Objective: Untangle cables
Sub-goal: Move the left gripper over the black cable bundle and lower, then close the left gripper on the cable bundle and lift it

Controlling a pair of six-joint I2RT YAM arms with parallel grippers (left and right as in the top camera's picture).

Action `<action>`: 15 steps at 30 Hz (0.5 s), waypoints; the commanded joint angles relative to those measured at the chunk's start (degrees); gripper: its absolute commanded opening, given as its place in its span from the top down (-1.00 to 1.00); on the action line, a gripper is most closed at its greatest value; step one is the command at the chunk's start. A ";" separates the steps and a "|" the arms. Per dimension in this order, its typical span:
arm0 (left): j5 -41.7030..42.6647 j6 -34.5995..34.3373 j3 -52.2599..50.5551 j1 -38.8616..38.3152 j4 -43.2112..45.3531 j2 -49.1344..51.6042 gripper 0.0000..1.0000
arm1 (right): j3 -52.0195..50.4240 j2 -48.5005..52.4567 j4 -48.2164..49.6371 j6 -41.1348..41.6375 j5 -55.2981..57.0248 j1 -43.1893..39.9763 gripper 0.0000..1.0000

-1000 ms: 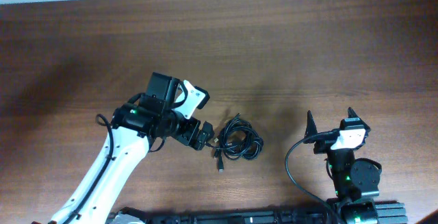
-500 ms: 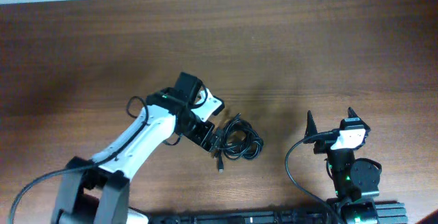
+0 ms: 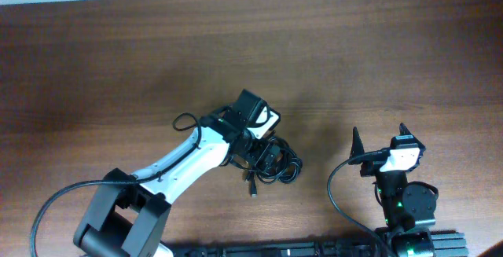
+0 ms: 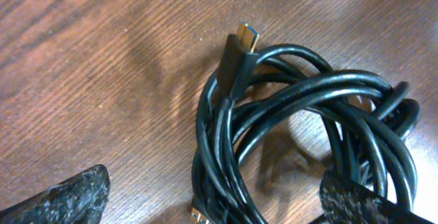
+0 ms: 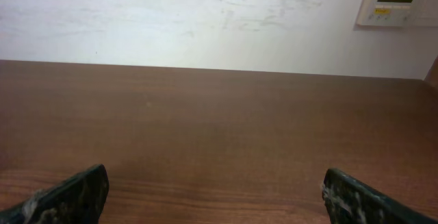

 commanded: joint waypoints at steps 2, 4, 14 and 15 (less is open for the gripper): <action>-1.90 -0.39 0.79 -1.03 0.57 0.55 -0.97 | -0.28 -0.37 -0.37 0.24 0.87 -0.46 -0.97; -1.90 -0.42 0.72 -1.03 0.28 0.55 -0.97 | -0.28 -0.37 -0.37 0.24 0.87 -0.46 -0.97; -0.85 -0.39 0.20 -1.07 0.37 5.09 -1.00 | -0.28 -0.37 -0.37 0.24 0.87 -0.46 -0.97; -0.87 -0.13 0.13 -1.07 0.46 5.09 -0.97 | -0.26 -0.37 -0.37 0.24 0.87 -0.46 -0.97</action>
